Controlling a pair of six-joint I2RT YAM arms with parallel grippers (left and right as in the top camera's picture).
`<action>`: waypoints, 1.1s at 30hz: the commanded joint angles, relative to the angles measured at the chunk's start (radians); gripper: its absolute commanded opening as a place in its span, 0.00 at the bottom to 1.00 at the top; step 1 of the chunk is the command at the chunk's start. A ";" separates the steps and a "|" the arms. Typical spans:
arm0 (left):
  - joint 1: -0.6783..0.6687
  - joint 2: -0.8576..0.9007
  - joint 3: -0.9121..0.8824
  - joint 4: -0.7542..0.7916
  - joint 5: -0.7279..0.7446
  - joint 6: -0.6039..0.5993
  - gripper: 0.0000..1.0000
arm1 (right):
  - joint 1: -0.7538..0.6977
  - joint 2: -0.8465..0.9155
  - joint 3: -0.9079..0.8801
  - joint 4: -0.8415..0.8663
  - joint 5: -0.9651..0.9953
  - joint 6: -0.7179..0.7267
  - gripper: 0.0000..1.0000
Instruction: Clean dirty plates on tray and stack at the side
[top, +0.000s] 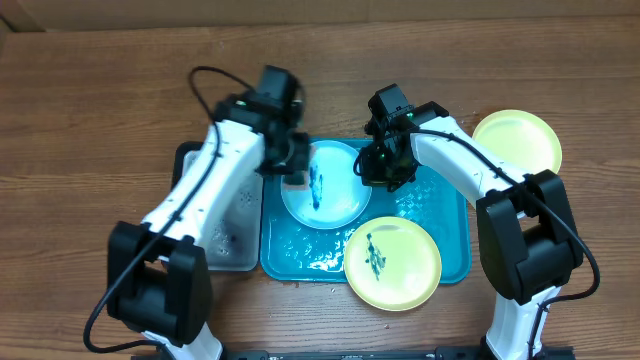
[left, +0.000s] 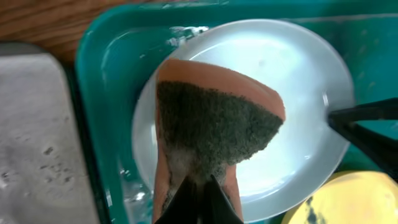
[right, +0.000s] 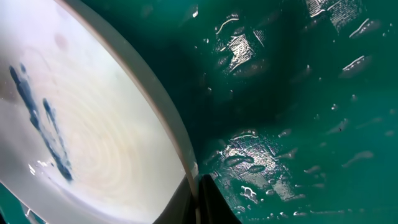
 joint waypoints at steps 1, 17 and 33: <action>-0.062 0.010 -0.004 0.027 -0.097 -0.113 0.04 | 0.001 -0.010 0.007 0.000 0.014 0.031 0.04; -0.060 0.098 -0.004 -0.004 -0.161 -0.177 0.04 | 0.001 -0.010 -0.035 0.003 0.041 0.117 0.04; -0.119 0.296 -0.004 0.067 0.024 -0.184 0.04 | 0.001 -0.010 -0.035 0.003 0.025 0.117 0.04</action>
